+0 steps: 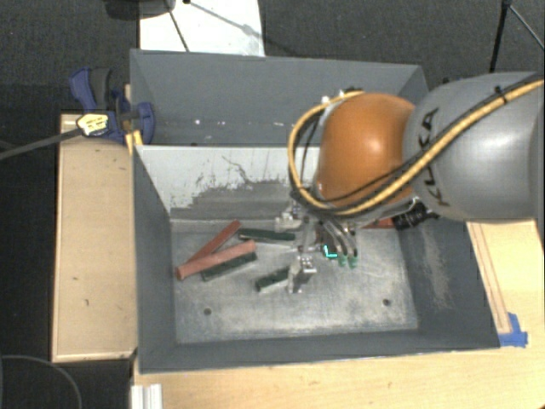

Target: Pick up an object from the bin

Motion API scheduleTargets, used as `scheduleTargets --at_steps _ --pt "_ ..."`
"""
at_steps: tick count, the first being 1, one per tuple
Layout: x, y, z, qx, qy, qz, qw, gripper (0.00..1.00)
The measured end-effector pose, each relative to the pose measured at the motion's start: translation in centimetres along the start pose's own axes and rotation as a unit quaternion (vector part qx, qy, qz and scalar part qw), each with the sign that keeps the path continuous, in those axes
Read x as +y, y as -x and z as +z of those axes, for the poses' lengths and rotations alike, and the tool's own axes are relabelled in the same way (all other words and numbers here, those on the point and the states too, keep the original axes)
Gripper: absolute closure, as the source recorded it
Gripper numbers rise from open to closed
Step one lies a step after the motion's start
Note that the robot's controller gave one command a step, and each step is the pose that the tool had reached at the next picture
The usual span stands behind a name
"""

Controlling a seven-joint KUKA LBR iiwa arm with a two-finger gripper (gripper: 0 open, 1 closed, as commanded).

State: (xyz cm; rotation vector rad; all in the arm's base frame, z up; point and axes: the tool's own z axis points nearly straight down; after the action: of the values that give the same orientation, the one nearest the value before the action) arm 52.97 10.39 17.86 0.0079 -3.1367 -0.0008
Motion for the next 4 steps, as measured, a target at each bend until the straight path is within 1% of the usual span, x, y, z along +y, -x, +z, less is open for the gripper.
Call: scheduleTargets --at_steps 1,2,3,4 --pt "0.0 0.2 -0.3 -0.0036 0.0 0.001 1.0 0.0" --pt "-0.2 0.4 9.6 -0.0015 0.002 0.065 0.9979 1.0" --pt "-0.2 0.4 9.6 -0.0016 0.002 0.066 0.9978 1.0" --pt "-0.4 1.4 -2.5 -0.0037 0.001 0.084 0.9964 1.0"
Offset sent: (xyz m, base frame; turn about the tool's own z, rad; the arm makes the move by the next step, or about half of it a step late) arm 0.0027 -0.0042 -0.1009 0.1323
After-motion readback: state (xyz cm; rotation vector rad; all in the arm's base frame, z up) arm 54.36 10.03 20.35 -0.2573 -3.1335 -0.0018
